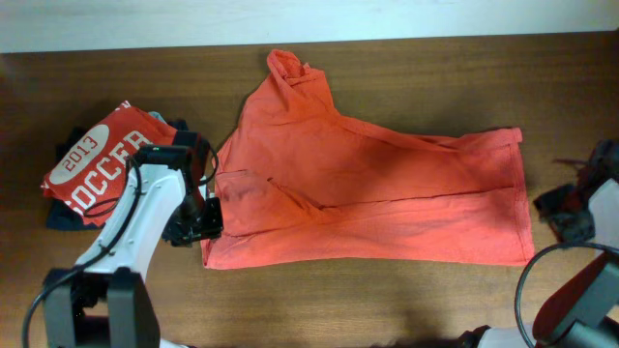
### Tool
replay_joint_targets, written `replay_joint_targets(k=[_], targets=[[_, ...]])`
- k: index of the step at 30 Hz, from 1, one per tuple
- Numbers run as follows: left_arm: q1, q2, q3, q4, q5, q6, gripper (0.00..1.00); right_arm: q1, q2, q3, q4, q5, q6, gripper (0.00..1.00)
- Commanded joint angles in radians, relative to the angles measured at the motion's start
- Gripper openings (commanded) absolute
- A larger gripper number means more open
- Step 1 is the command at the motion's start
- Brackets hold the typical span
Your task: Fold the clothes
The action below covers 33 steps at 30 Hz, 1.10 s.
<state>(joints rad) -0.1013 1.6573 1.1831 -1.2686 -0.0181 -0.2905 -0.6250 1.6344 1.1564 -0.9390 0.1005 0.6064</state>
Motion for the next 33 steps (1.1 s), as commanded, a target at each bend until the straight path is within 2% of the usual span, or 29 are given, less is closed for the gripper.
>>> replay_joint_targets(k=[1, 2, 5, 7, 11, 14, 20, 26, 28, 33], targets=[[0.004, -0.064, 0.116, 0.004, 0.004, 0.049, 0.50, 0.007, -0.058, 0.113, 0.031, -0.264, -0.163, 0.61], [0.003, -0.066, 0.157, 0.015, 0.025, 0.085, 0.52, 0.014, -0.063, 0.147, 0.039, -0.370, -0.230, 0.61], [0.003, -0.066, 0.266, 0.105, 0.199, 0.299, 0.64, 0.048, -0.066, 0.243, 0.028, -0.562, -0.369, 0.61], [0.003, -0.066, 0.321, 0.191, 0.303, 0.378, 0.64, 0.083, -0.067, 0.307, -0.003, -0.593, -0.419, 0.62], [0.003, -0.056, 0.359, 0.382, 0.310, 0.379, 0.60, 0.162, -0.067, 0.389, -0.021, -0.555, -0.489, 0.69], [0.003, -0.015, 0.359, 0.481, 0.313, 0.379, 0.59, 0.207, -0.058, 0.389, 0.023, -0.477, -0.491, 0.70], [0.003, 0.157, 0.391, 0.628, 0.367, 0.390, 0.57, 0.255, 0.014, 0.389, 0.077, -0.474, -0.491, 0.75], [-0.007, 0.378, 0.557, 0.742, 0.378, 0.419, 0.58, 0.259, 0.029, 0.389, 0.083, -0.474, -0.491, 0.77], [-0.021, 0.457, 0.612, 0.825, 0.382, 0.420, 0.61, 0.259, 0.029, 0.389, 0.079, -0.474, -0.491, 0.76], [-0.050, 0.579, 0.647, 1.042, 0.381, 0.419, 0.60, 0.259, 0.029, 0.388, 0.054, -0.468, -0.491, 0.77]])
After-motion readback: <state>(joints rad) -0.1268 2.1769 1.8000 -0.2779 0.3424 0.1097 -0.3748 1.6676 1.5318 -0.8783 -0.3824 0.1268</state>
